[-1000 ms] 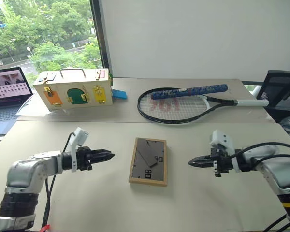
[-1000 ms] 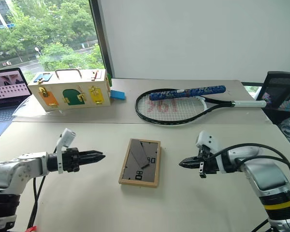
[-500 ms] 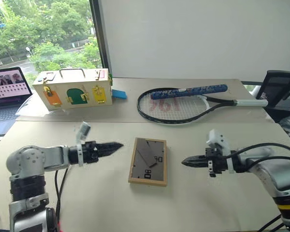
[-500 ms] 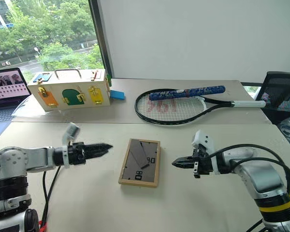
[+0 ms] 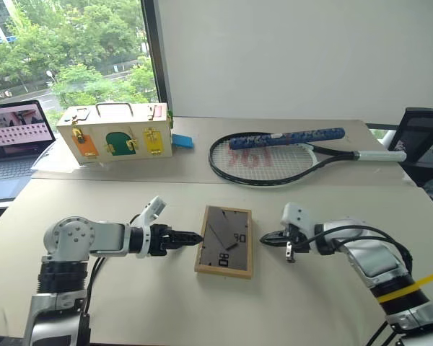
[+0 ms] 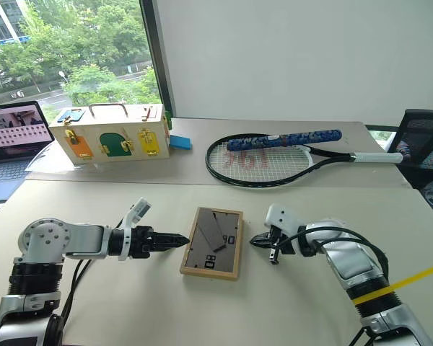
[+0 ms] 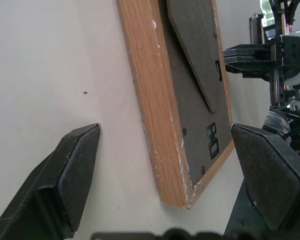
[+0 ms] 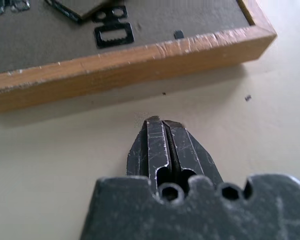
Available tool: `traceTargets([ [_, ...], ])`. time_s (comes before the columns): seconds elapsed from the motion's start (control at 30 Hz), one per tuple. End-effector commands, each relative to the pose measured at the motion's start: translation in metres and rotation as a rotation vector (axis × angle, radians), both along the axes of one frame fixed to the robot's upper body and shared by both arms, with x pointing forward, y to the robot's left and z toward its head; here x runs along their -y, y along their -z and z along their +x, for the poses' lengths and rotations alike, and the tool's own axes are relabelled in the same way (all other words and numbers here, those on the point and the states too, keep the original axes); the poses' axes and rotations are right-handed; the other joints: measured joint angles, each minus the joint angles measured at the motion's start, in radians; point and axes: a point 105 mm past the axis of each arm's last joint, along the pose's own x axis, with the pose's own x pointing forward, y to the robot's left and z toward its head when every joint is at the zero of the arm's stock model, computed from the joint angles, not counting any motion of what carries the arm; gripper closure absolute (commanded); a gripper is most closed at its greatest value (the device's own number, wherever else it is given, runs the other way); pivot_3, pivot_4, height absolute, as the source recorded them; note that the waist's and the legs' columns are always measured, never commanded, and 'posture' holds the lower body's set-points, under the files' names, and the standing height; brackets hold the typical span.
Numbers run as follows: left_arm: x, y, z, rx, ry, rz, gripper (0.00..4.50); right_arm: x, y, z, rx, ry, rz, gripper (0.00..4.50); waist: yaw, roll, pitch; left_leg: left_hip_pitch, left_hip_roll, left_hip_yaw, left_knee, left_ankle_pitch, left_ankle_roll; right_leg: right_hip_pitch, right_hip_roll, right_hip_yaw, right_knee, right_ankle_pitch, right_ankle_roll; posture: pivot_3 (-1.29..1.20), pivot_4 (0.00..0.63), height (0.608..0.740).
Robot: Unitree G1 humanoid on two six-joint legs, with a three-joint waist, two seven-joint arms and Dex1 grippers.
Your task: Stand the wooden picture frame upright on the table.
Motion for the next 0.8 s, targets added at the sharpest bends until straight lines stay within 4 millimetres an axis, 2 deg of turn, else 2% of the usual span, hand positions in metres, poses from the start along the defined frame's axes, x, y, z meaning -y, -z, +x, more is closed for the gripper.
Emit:
traceTargets([
  [0.03, 0.025, 0.027, -0.018, -0.125, 0.077, -0.001, 0.02, -0.016, -0.009, 0.002, 0.039, -0.041, 0.023, 4.50, 0.002, 0.000, 0.000, 0.000, 0.000, 0.000, 0.000, 0.000, 0.000, 0.000, 0.000, 0.000, 0.000, 0.000, 0.000, 0.00, 0.150, 0.722],
  [0.17, 0.039, 0.031, -0.017, -0.147, 0.072, -0.027, 0.02, -0.026, -0.010, 0.001, 0.040, -0.054, 0.042, 4.50, 0.006, 0.001, -0.002, 0.001, 0.000, 0.000, 0.000, 0.000, 0.000, 0.002, 0.000, 0.000, -0.001, 0.001, -0.002, 0.00, 0.150, 0.722],
  [0.27, 0.044, 0.030, -0.015, -0.144, 0.064, -0.041, 0.02, -0.026, -0.009, 0.000, 0.034, -0.058, 0.037, 4.50, 0.016, 0.001, -0.003, 0.003, -0.001, 0.000, 0.000, 0.000, 0.000, 0.006, -0.001, -0.001, -0.003, 0.001, -0.001, 0.00, 0.150, 0.722],
  [0.37, 0.042, 0.027, -0.015, -0.144, 0.051, -0.061, 0.70, -0.023, -0.007, -0.001, 0.025, -0.054, 0.027, 4.50, 0.020, 0.001, -0.003, 0.003, -0.001, 0.000, 0.001, 0.000, 0.000, 0.007, -0.001, -0.001, -0.003, 0.000, 0.001, 0.00, 0.150, 0.722],
  [0.47, 0.037, 0.026, -0.017, -0.142, 0.052, -0.069, 1.84, -0.019, -0.006, -0.002, 0.023, -0.044, 0.022, 4.50, 0.017, 0.001, -0.003, 0.003, -0.001, 0.000, 0.001, 0.000, 0.000, 0.007, -0.001, -0.001, -0.003, 0.000, 0.000, 0.00, 0.150, 0.722],
  [0.5, 0.035, 0.022, -0.018, -0.138, 0.052, -0.093, 2.28, -0.018, -0.006, -0.001, 0.023, -0.040, 0.021, 4.50, 0.015, 0.001, -0.003, 0.003, -0.001, 0.000, 0.001, 0.000, 0.000, 0.007, -0.001, -0.001, -0.003, 0.000, 0.000, 0.00, 0.150, 0.722],
  [0.6, 0.035, 0.000, -0.020, -0.099, 0.071, -0.250, 3.18, -0.016, -0.006, -0.001, 0.021, -0.036, 0.020, 4.50, 0.015, 0.000, -0.003, 0.002, -0.001, -0.001, 0.000, 0.000, 0.000, 0.006, 0.000, -0.001, -0.003, 0.000, 0.000, 0.00, 0.150, 0.722],
  [0.63, 0.035, -0.005, -0.021, -0.095, 0.078, -0.287, 3.33, -0.016, -0.007, -0.001, 0.022, -0.034, 0.019, 4.50, 0.014, 0.000, -0.003, 0.002, -0.001, -0.001, 0.001, 0.000, 0.000, 0.006, 0.000, -0.001, -0.003, 0.000, 0.000, 0.00, 0.150, 0.722],
  [0.8, 0.030, -0.011, -0.024, -0.082, 0.078, -0.339, 3.33, -0.002, -0.026, 0.007, 0.061, 0.002, 0.025, 4.50, 0.003, 0.000, -0.003, 0.001, -0.001, 0.000, 0.000, 0.000, 0.000, 0.004, 0.000, -0.001, -0.002, 0.000, 0.000, 0.00, 0.150, 0.722],
])
